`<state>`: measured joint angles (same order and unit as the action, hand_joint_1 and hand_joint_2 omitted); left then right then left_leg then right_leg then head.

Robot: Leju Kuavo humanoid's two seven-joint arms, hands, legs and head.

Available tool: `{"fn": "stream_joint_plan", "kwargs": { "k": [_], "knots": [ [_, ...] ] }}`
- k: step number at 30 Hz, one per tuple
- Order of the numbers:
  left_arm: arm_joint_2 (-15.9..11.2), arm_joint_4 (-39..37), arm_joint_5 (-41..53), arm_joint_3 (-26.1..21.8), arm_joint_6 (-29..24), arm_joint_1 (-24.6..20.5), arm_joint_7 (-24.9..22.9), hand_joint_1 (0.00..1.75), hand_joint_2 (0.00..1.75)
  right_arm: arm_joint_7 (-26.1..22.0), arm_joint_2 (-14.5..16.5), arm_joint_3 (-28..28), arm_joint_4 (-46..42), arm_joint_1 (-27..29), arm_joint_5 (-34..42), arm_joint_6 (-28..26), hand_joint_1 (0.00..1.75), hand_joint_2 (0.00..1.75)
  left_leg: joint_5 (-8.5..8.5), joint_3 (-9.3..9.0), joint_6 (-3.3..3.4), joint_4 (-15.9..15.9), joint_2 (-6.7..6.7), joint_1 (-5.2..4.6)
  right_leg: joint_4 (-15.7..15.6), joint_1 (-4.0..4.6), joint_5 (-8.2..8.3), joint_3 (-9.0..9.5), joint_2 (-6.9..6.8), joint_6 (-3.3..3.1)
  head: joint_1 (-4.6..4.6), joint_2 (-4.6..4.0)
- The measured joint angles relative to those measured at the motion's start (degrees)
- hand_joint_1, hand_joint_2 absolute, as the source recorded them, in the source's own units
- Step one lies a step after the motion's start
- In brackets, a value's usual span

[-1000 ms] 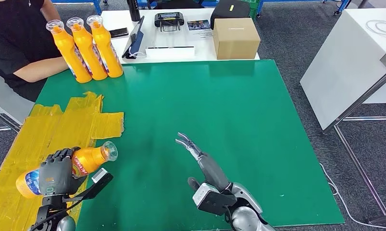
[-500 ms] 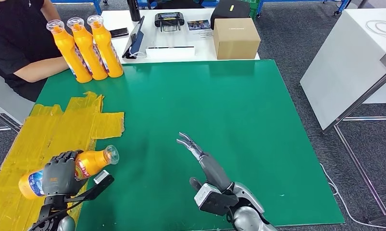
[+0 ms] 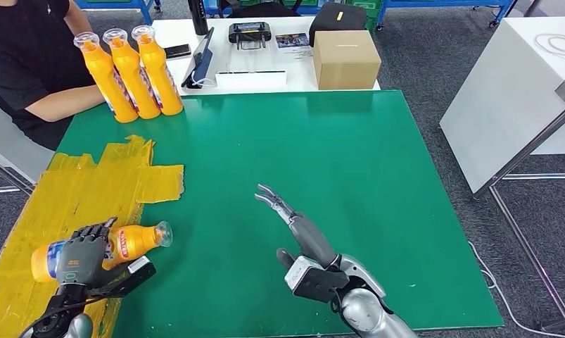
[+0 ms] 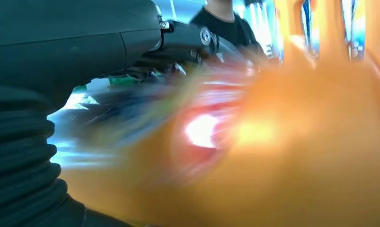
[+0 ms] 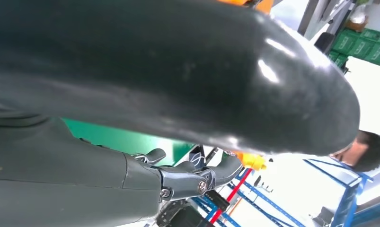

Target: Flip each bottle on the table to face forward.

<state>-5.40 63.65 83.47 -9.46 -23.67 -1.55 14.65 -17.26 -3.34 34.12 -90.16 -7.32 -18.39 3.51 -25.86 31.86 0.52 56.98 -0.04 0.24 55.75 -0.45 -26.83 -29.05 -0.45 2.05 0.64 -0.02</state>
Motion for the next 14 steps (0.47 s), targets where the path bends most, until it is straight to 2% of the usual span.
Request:
{"fn": "stream_joint_plan", "kwargs": {
  "k": [10, 14],
  "knots": [
    [-2.91, -0.34, -2.87, 0.51, 4.72, 0.68, 2.74, 0.00, 0.00, -0.35, 0.03, 0.02, 1.65, -1.86, 0.77, 0.81, 0.00, 0.00, 0.10, -0.11, 0.02, 0.01, -0.14, -0.05, 0.00, -0.11, 0.01, 0.15, -0.11, 0.01, -0.01, 0.00],
    [-4.14, -0.30, -10.34, 0.66, 8.85, 0.70, 8.05, 0.00, 0.00, -0.57, 0.06, 0.02, 2.21, -2.46, 0.99, 1.15, 0.00, 0.00, 0.10, -0.24, 0.02, -0.03, -0.20, -0.08, 0.01, -0.11, 0.00, 0.31, -0.20, 0.00, 0.01, 0.00]
  ]
}}
